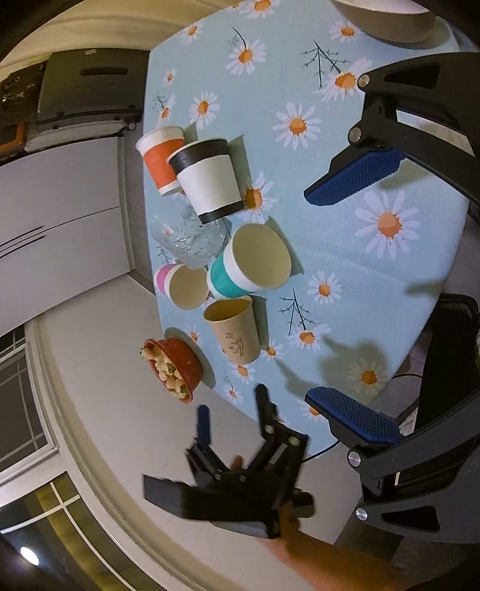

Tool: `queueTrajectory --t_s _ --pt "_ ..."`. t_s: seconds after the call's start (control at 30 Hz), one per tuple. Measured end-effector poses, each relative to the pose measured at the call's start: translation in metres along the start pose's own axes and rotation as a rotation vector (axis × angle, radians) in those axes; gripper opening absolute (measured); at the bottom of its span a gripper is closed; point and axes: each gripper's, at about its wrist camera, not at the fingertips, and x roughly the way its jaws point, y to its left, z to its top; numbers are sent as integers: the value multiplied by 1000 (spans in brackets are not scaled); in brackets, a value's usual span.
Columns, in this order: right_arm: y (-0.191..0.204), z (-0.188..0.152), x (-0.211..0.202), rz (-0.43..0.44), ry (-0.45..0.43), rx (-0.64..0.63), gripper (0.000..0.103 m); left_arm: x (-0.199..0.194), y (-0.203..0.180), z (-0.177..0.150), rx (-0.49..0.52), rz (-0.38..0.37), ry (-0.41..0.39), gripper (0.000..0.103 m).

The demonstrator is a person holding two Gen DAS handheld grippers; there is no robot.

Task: Flip cup upright
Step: 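Reach the left gripper to the beige bamboo-print cup and grasp it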

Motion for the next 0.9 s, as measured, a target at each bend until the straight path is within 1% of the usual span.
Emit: queueTrajectory --t_s 0.1,0.2,0.27,0.4,0.43,0.47,0.53,0.67,0.9 --pt "-5 0 9 6 22 1 98 20 7 8 46 -11 38 88" --pt "-9 1 16 23 46 3 98 42 6 12 115 -26 81 82" --pt "-11 3 19 29 51 1 98 53 5 15 153 -26 100 81" --pt "-16 6 26 30 64 1 98 78 6 19 197 -30 146 80" --pt "-18 7 28 34 69 5 98 83 6 20 207 -33 158 78" --pt "-20 8 29 38 72 8 98 87 6 21 215 -37 169 76" --pt "-23 8 30 52 79 19 98 96 6 22 228 -48 190 68" --pt "-25 6 31 60 85 20 98 106 5 21 244 -67 210 60" --pt "-28 6 29 63 83 26 98 105 5 23 212 -94 205 59"
